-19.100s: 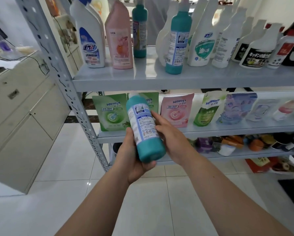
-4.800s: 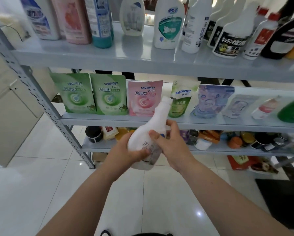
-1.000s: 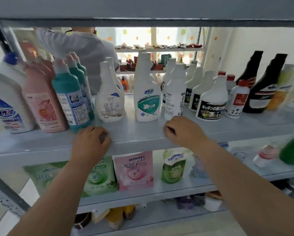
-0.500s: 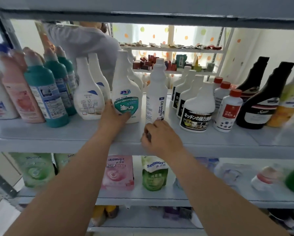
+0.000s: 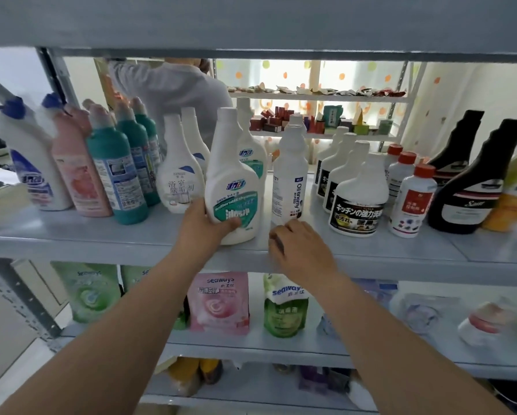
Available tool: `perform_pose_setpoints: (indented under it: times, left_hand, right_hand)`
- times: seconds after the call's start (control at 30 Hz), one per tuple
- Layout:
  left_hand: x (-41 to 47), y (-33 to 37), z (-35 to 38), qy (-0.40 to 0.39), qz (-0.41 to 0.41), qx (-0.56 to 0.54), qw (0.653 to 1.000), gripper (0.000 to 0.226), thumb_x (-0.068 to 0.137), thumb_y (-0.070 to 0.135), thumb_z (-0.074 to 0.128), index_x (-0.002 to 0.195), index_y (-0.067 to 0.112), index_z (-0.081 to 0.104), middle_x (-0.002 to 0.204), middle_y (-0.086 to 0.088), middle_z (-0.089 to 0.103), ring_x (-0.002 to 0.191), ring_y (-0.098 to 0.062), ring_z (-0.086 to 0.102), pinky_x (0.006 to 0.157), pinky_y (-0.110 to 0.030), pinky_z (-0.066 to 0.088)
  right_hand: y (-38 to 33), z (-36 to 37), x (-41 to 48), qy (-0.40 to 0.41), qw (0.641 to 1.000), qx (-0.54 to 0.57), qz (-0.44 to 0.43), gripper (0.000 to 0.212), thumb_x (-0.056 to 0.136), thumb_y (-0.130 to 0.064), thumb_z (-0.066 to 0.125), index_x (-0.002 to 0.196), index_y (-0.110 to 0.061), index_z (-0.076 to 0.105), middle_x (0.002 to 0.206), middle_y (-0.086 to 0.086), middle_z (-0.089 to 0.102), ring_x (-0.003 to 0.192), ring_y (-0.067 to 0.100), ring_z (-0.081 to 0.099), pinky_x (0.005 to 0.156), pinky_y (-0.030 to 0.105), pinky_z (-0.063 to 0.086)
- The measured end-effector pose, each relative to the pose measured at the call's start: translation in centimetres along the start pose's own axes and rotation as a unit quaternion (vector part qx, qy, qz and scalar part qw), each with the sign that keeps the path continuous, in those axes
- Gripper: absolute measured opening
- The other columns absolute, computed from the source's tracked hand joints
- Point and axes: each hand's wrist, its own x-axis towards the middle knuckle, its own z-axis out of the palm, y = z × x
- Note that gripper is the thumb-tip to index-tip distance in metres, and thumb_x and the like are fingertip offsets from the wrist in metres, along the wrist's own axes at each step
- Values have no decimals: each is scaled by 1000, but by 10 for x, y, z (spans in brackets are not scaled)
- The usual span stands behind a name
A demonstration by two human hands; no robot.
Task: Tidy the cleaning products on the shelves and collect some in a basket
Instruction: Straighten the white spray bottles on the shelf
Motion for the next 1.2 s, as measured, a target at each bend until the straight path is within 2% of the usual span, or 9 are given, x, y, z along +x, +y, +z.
perform_pose_setpoints:
  times: [0.13, 0.3, 0.43, 0.57, 0.63, 0.73, 0.9, 1.07, 1.2]
  left_hand:
    - [-55, 11, -41, -53, 9, -88, 995, 36, 81, 32, 85, 110, 36, 64, 94, 25, 75, 81, 8, 69, 61, -12, 54]
    - [-127, -4, -75, -98, -27, -159, 982, 60, 67, 51, 80, 120, 40, 53, 103, 24, 74, 91, 2, 72, 65, -15, 58]
    - [-160, -38, -73, -86, -126, -291, 944, 29, 100, 17, 62, 121, 32, 49, 108, 11, 77, 99, -15, 74, 80, -44, 60]
    - [-184, -63, -84, -191, -159, -374, 894, 38, 100, 39, 52, 135, 27, 60, 120, -4, 72, 98, -22, 72, 65, -37, 60]
    - [-196, -81, -97, -251, -112, -322, 906, 71, 80, 52, 64, 144, 25, 51, 121, -7, 67, 94, -21, 69, 59, -30, 56]
    - [-213, -105, -106, -253, -73, -241, 934, 94, 59, 45, 84, 145, 33, 47, 126, 1, 70, 114, -22, 68, 78, -33, 60]
    - [-234, -122, -116, -245, -40, -233, 940, 77, 63, 33, 87, 123, 58, 47, 116, 19, 69, 103, -5, 71, 70, -27, 59]
    - [-252, -111, -111, -233, -196, -413, 858, 65, 78, 37, 78, 136, 17, 58, 123, -7, 74, 112, -30, 72, 79, -38, 61]
    - [-269, -87, -96, -245, -330, -427, 805, 60, 85, 58, 59, 126, 16, 63, 105, -10, 79, 77, -26, 77, 46, -34, 55]
  right_hand:
    - [-29, -23, -28, -29, 930, 353, 102, 25, 100, -48, 57, 124, -42, 61, 111, -18, 65, 106, -7, 60, 83, 12, 47]
    - [-95, -22, -74, -56, 771, 626, 104, 34, 96, -47, 58, 129, -48, 64, 129, -8, 71, 119, 16, 69, 90, 32, 60]
    - [-138, -2, -112, -10, 753, 645, 134, 35, 96, -45, 57, 130, -46, 67, 134, -7, 69, 125, 19, 65, 95, 37, 59]
    - [-164, 13, -141, 31, 787, 599, 146, 29, 94, -46, 59, 121, -50, 71, 122, -14, 71, 116, 8, 66, 92, 25, 55]
    - [-175, 20, -156, 23, 806, 573, 148, 26, 95, -41, 62, 119, -47, 70, 122, -9, 70, 119, 13, 65, 99, 32, 53]
    - [-192, 29, -177, 30, 819, 553, 149, 24, 90, -39, 68, 112, -46, 72, 124, -7, 67, 121, 13, 63, 91, 26, 54]
    - [-204, 33, -201, 53, 829, 534, 159, 21, 86, -22, 80, 95, -39, 71, 112, -8, 68, 111, 14, 67, 89, 26, 56]
    - [-194, 18, -206, 55, 753, 586, 293, 41, 87, -30, 79, 125, -24, 65, 124, 8, 70, 115, 30, 68, 86, 46, 62]
    - [-180, 18, -205, -6, 599, 715, 359, 68, 92, -60, 51, 143, -15, 58, 141, 16, 64, 131, 40, 60, 107, 58, 48]
